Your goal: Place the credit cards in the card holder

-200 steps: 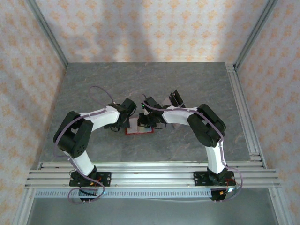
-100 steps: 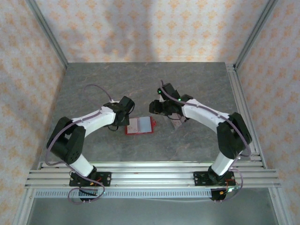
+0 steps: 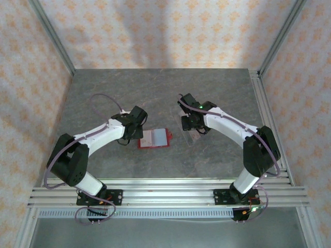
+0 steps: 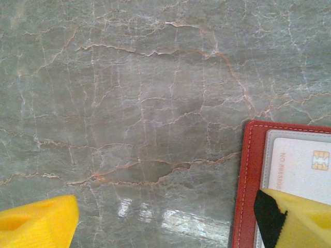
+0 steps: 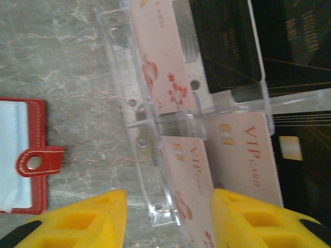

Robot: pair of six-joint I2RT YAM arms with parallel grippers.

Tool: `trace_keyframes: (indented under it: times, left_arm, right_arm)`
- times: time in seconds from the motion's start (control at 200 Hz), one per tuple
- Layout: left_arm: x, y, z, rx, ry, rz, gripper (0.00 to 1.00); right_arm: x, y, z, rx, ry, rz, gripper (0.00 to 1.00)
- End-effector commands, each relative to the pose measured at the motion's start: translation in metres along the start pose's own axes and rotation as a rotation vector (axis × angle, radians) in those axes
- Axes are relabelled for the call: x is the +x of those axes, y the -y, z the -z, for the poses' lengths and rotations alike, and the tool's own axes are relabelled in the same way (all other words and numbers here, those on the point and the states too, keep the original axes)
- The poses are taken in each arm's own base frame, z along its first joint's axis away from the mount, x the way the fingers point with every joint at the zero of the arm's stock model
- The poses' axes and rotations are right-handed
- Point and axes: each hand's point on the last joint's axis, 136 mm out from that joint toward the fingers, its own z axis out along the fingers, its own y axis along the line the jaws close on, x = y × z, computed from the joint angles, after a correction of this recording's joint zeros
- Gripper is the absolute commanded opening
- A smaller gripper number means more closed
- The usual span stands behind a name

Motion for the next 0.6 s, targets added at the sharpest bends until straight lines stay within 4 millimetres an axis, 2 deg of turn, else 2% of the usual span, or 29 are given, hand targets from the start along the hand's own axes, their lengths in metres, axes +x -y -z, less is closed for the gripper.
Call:
trace_keyframes:
  times: [0.0,0.335,0.591]
  left_arm:
    - [0.008,-0.007,0.004,-0.013,-0.011,-0.004,0.89]
    - [0.014,-0.009,0.003,-0.020,-0.012,-0.001,0.89]
    - [0.014,-0.007,0.003,-0.017,-0.012,0.000,0.89]
  right_arm:
    - [0.015,0.019,-0.004,0.099,-0.036,0.051,0.46]
    - [0.026,0.016,-0.021,0.089,-0.079,0.060,0.43]
    - [0.031,0.011,-0.027,0.066,-0.098,0.055,0.33]
